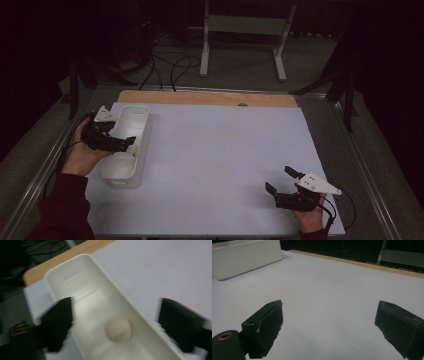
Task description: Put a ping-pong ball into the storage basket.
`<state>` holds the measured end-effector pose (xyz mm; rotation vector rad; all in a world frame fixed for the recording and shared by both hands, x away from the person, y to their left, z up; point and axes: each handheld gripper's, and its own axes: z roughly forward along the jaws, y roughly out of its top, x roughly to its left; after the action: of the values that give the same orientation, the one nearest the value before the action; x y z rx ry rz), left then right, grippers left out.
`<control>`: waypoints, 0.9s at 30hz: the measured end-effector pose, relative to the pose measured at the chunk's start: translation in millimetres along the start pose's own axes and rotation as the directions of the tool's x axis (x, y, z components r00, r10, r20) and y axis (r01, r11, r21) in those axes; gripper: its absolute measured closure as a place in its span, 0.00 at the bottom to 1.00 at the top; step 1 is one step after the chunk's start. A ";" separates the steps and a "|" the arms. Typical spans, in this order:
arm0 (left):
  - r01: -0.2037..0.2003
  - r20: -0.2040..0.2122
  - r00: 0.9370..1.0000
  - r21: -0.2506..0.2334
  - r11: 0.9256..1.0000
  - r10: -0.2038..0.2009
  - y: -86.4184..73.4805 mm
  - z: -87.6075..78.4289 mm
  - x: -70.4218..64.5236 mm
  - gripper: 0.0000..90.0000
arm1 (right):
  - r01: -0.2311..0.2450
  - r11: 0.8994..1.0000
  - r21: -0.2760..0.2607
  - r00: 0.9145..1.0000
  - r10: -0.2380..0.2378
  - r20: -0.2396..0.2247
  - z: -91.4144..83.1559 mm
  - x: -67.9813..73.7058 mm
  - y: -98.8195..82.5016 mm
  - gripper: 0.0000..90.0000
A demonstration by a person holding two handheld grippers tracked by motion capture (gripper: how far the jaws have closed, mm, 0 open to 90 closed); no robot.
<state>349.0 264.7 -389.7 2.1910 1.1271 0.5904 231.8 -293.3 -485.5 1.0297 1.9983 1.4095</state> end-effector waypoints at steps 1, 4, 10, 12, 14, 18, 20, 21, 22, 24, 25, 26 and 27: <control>0.001 0.004 1.000 0.002 1.000 -0.001 0.3 0.4 -0.2 0.05 | 0.000 1.000 0.000 1.000 0.000 0.000 0.0 0.1 0.0 0.09; -0.002 0.011 1.000 0.000 1.000 0.002 0.9 1.1 -1.8 0.01 | 0.001 1.000 0.000 1.000 -0.001 0.000 0.1 0.0 0.0 0.09; 0.001 0.021 1.000 -0.020 1.000 0.000 2.5 0.5 -3.1 0.00 | 0.000 1.000 0.000 1.000 0.000 0.000 0.0 0.0 0.0 0.09; -0.003 0.027 1.000 -0.027 1.000 0.004 2.8 -0.4 -4.1 0.00 | -0.001 1.000 0.000 1.000 0.001 0.000 -0.1 -0.2 0.0 0.09; -0.002 0.027 1.000 -0.031 1.000 0.003 2.6 -0.2 -4.9 0.00 | 0.000 1.000 0.001 1.000 0.000 0.001 0.1 -0.2 0.0 0.09; 0.003 0.043 0.999 -0.050 0.999 -0.001 1.7 -0.4 -6.3 0.00 | 0.000 1.000 0.001 1.000 0.000 0.000 -0.1 -0.1 0.0 0.09; 0.002 0.049 0.999 -0.058 0.998 0.001 1.4 -0.3 -7.9 0.00 | 0.000 1.000 0.000 1.000 0.000 0.001 -0.3 -0.2 0.0 0.09; 0.001 0.050 0.999 -0.060 0.998 0.002 1.5 -0.6 -8.4 0.00 | 0.000 1.000 0.000 1.000 0.000 0.001 -0.3 -0.3 0.1 0.09; 0.001 0.050 0.999 -0.063 0.998 0.002 1.7 -0.9 -9.1 0.00 | -0.001 1.000 0.000 1.000 0.001 0.001 -0.3 -0.3 0.1 0.09; -0.001 0.058 0.998 -0.074 0.997 0.005 2.0 -1.9 -10.9 0.00 | -0.001 1.000 0.000 1.000 0.001 0.001 -0.3 -0.2 0.1 0.09; -0.003 0.060 0.998 -0.078 0.997 0.008 2.1 -2.4 -11.9 0.00 | 0.000 1.000 0.000 1.000 0.000 0.001 -0.3 -0.2 0.1 0.09; -0.002 0.063 0.998 -0.085 0.996 0.007 2.1 -2.6 -13.4 0.00 | 0.000 1.000 0.000 1.000 0.000 0.001 -0.4 -0.2 0.1 0.09; -0.004 0.067 0.998 -0.087 0.996 0.010 2.1 -3.0 -14.4 0.00 | 0.000 1.000 -0.001 1.000 0.000 0.001 -0.4 -0.2 0.1 0.09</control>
<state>340.6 252.7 -387.7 2.1255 1.0392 0.5537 231.6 -293.7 -485.2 1.0303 1.9965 1.4092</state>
